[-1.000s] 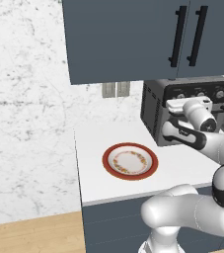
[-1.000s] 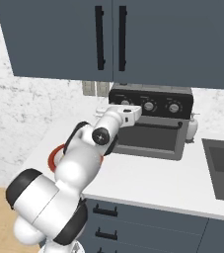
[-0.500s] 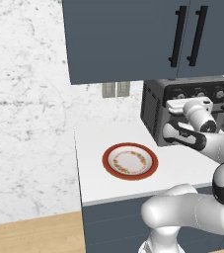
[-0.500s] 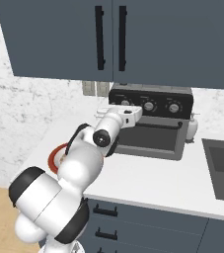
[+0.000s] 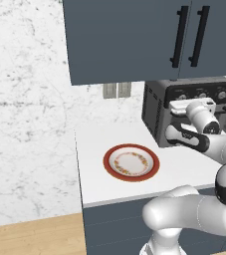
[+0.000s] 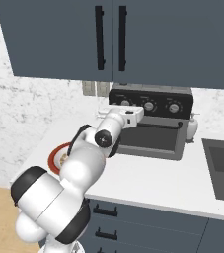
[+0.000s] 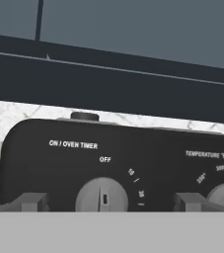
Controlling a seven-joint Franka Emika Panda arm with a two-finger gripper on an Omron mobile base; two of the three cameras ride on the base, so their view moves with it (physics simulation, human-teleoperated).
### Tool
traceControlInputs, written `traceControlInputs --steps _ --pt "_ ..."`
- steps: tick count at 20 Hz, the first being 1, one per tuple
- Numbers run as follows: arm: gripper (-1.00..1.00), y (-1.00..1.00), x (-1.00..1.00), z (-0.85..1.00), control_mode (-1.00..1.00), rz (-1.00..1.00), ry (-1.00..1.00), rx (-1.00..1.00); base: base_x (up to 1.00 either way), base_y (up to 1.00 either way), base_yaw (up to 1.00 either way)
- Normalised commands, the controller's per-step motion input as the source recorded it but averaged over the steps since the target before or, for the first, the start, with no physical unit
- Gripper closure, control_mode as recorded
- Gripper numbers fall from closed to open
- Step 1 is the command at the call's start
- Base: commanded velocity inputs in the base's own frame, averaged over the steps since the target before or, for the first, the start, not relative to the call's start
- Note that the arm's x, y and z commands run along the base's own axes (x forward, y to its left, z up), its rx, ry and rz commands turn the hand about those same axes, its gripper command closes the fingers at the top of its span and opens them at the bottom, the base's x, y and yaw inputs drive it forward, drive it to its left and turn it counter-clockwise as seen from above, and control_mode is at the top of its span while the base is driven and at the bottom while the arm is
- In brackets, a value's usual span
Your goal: Pick up the kebab skewer and baguette bread, and place them inside the toaster oven. Close the toaster oven door and start by setting the timer.
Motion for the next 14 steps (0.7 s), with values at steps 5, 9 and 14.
traceControlInputs --steps 5,9,14 --pt "-1.0 0.0 0.01 0.0 -1.0 0.0 0.0 0.0 0.0 0.0 0.0" --pt "-1.0 0.0 0.09 0.0 -1.0 0.0 0.0 0.0 0.0 0.0 0.0" --pt "-1.0 0.0 0.09 0.0 -1.0 0.0 0.0 0.0 0.0 0.0 0.0"
